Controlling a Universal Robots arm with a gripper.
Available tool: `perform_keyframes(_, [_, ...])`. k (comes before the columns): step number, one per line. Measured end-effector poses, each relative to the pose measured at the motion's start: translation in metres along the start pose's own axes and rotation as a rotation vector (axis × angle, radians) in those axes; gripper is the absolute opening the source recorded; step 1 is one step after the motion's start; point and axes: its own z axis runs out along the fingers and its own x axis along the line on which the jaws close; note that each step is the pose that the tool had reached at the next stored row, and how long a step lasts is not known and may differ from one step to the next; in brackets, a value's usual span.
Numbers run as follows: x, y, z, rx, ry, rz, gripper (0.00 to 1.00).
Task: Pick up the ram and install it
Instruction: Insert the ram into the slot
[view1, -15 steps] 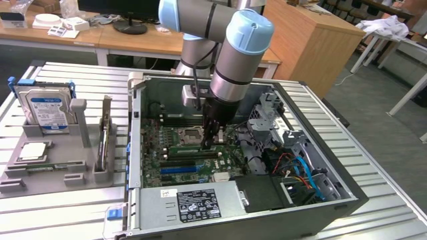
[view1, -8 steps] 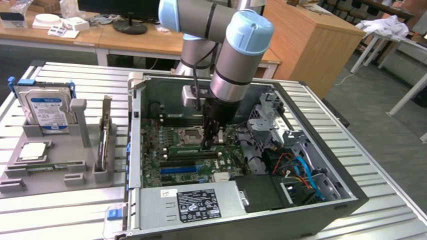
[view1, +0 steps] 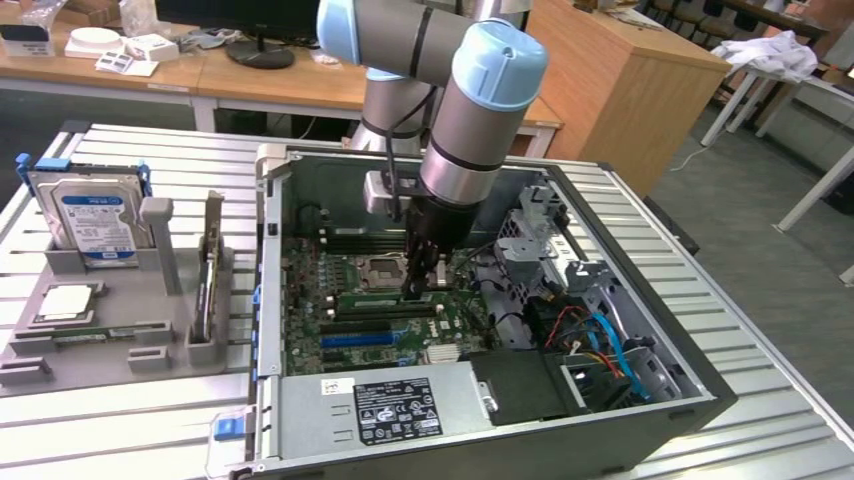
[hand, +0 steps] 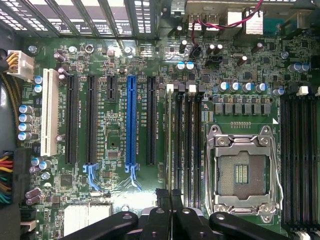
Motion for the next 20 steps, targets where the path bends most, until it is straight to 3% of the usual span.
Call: perform_keyframes(20, [0.0001, -0.0001, 0.0028, 0.0, 0.0001, 0.002, 0.12])
